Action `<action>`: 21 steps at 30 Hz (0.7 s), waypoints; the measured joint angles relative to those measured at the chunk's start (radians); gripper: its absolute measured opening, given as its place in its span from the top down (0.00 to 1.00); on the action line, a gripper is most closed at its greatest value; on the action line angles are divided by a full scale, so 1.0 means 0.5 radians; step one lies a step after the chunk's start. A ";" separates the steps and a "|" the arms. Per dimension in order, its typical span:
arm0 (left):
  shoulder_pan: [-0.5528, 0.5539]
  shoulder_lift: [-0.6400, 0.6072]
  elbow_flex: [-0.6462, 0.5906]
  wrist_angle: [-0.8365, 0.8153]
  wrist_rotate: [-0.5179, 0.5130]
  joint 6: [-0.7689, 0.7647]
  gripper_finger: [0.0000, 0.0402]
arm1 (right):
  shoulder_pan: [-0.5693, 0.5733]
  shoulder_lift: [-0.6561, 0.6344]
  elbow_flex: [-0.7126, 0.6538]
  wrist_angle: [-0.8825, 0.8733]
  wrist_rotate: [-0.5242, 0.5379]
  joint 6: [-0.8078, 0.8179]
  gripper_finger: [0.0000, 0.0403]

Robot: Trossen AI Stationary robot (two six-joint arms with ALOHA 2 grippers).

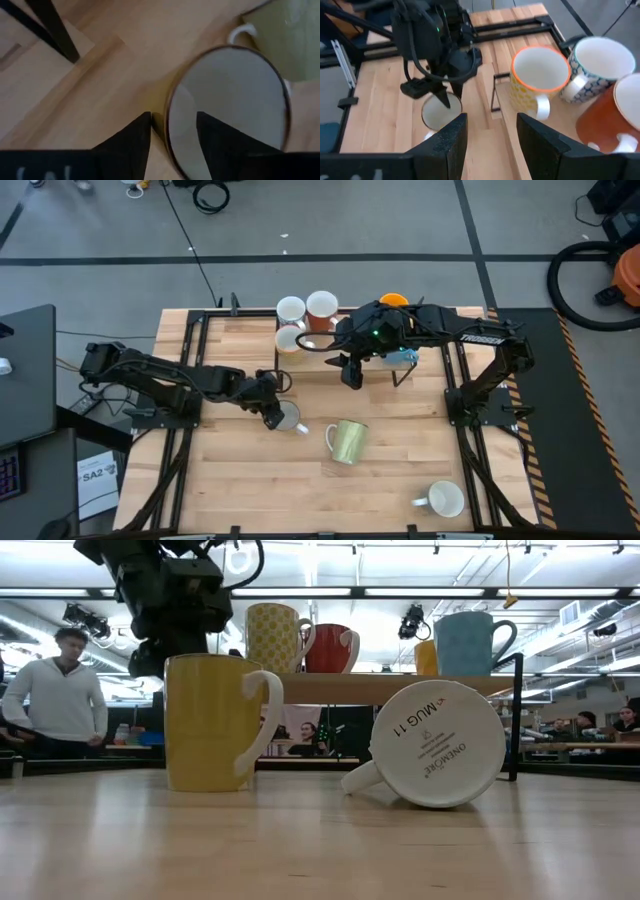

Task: Place coffee mugs
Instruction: Put the yellow mug on the shelf

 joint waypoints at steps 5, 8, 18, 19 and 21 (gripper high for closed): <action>0.000 -0.114 0.000 -0.028 0.027 0.115 0.58 | 0.026 0.000 0.000 0.178 0.000 0.096 0.57; 0.000 -0.231 0.000 -0.067 0.029 0.220 0.58 | 0.042 0.000 0.000 0.279 0.000 0.089 0.57; 0.000 -0.715 -0.001 -0.437 0.028 0.476 0.58 | 0.129 0.143 0.002 0.518 0.087 0.089 0.57; 0.000 -0.751 0.000 -0.456 0.027 0.487 0.58 | 0.140 0.180 0.002 0.539 0.128 0.087 0.57; 0.000 -0.828 -0.002 -0.511 0.028 0.523 0.58 | 0.158 0.252 -0.001 0.545 0.205 0.087 0.57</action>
